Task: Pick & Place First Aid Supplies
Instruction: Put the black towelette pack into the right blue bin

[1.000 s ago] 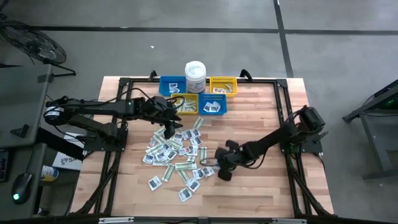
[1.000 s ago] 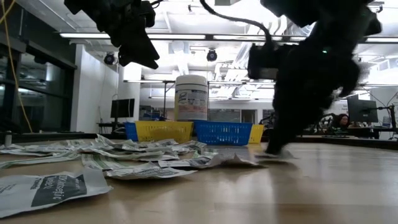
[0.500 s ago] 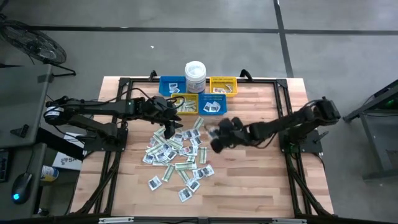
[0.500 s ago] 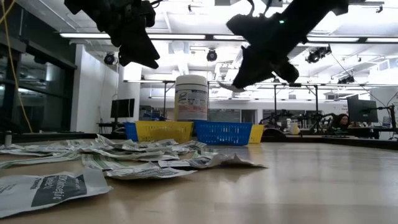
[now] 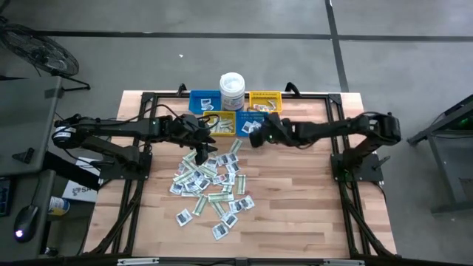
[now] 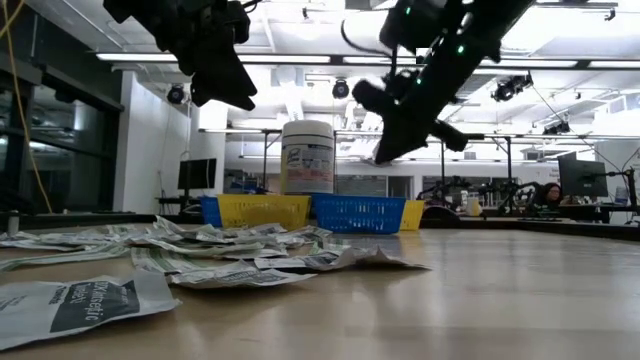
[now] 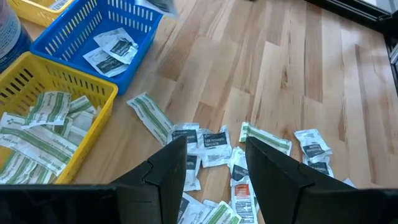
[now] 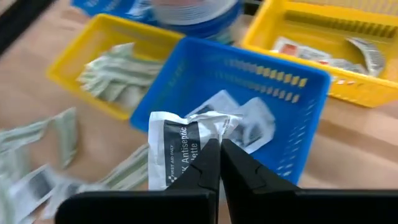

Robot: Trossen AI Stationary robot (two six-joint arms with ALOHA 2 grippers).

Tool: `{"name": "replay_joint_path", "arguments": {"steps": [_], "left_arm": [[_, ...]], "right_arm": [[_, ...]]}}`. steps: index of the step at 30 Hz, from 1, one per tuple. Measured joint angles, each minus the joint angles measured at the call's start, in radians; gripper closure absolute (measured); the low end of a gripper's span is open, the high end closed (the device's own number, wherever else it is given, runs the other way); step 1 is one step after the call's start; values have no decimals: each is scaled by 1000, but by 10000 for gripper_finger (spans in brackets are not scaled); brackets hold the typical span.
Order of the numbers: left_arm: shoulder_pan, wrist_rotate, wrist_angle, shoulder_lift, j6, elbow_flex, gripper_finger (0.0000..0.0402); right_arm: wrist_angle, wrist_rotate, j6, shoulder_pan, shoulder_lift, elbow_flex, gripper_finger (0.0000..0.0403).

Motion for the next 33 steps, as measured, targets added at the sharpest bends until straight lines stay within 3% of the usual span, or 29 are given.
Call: {"name": "replay_joint_path", "arguments": {"steps": [8, 21, 33], "left_arm": [[0, 0, 1, 0, 0, 0, 237], [0, 0, 0, 0, 0, 0, 237], [0, 0, 0, 0, 0, 0, 237]], "right_arm": [[35, -103, -18, -105, 86, 1, 403], [145, -111, -15, -142, 117, 1, 388], [144, -154, -15, -142, 114, 1, 284]]}}
